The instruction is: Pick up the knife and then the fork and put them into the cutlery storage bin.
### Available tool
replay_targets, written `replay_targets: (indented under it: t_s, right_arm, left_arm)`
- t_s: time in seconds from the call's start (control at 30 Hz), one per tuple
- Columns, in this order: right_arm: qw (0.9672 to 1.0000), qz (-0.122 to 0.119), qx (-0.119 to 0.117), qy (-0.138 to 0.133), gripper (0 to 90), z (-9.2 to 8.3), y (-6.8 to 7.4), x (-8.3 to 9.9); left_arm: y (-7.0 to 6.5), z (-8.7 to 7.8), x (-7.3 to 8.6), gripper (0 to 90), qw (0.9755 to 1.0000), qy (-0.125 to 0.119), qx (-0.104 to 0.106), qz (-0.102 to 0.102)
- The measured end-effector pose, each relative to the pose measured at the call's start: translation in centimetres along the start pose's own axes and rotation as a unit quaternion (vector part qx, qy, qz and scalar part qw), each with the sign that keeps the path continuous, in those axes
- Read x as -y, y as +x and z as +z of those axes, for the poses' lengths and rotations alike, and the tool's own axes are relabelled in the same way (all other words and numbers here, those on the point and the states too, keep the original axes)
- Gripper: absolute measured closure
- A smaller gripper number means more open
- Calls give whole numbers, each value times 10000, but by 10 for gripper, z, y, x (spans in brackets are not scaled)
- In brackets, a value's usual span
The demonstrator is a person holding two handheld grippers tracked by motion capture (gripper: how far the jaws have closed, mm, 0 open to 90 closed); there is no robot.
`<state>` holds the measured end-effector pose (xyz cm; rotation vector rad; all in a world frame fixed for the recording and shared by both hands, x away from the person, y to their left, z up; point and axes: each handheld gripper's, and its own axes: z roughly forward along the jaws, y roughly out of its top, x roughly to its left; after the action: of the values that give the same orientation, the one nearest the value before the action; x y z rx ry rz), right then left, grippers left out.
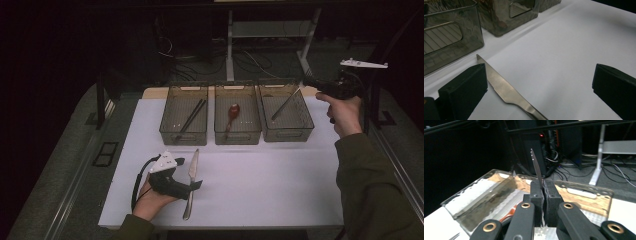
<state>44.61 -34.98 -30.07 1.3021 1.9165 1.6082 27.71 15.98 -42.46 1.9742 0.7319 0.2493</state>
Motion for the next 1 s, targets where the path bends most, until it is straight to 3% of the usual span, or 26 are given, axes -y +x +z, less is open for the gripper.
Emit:
replay_targets:
  t_s: [0.13, 0.4, 0.73, 1.0]
  right_arm:
    - [9997, 67, 126, 214, 860, 12, -10, 8]
    - [9979, 288, 117, 562, 860, 35, -18, 31]
    - [9955, 441, 42, 840, 852, 48, -22, 49]
    - [9931, 499, 221, 1036, 841, 53, -30, 58]
  left_arm:
    - [-1, 2, 0, 0, 10000, 55, 40, -15]
    - [-1, 2, 0, 0, 10000, 56, 35, 1]
    - [-2, 2, 0, 0, 10000, 79, 38, 26]
    - [-3, 4, 0, 0, 9999, 92, 71, 15]
